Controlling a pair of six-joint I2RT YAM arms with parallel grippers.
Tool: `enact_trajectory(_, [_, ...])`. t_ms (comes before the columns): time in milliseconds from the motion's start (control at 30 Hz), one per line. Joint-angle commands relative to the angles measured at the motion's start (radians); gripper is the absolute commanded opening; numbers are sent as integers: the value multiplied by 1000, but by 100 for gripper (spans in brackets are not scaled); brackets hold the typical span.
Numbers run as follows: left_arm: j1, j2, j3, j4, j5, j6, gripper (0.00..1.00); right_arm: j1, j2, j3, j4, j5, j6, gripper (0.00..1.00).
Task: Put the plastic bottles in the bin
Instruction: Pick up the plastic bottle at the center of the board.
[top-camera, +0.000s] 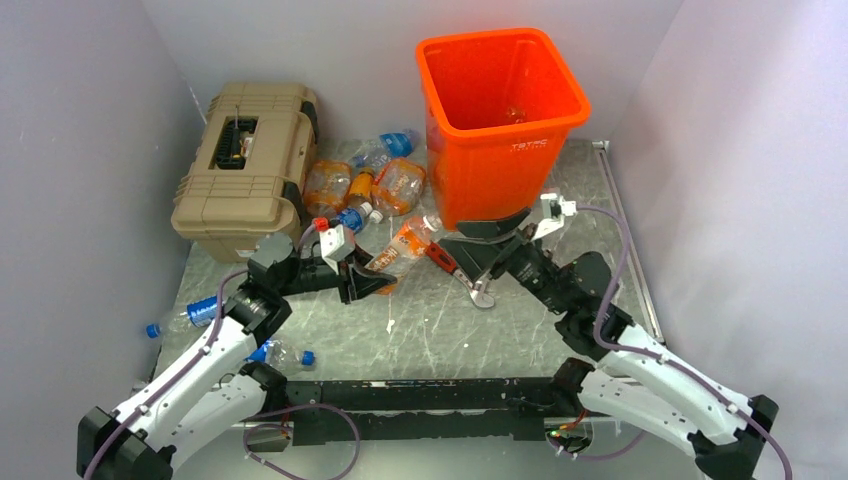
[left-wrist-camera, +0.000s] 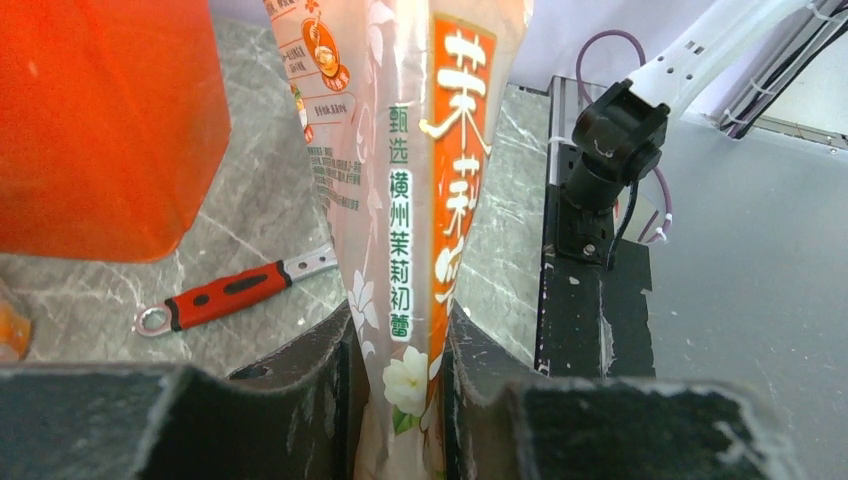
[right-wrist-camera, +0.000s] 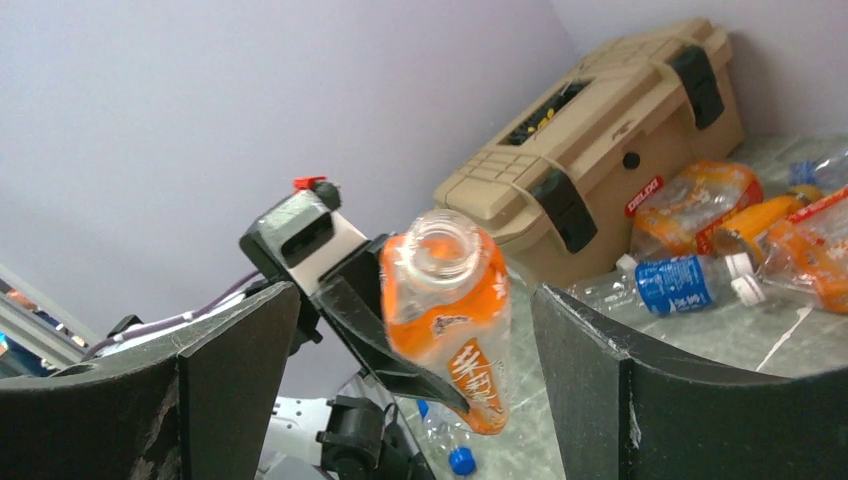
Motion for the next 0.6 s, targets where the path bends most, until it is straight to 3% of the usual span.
enact_trajectory(0, [-21, -27, 2, 94, 25, 15, 27, 1, 58, 66, 95, -28, 61, 90])
enact_trajectory(300, [-43, -22, 13, 52, 9, 45, 27, 2, 171, 114, 149, -52, 112, 85])
enact_trajectory(567, [-58, -37, 17, 20, -29, 74, 25, 2, 211, 124, 135, -67, 126, 64])
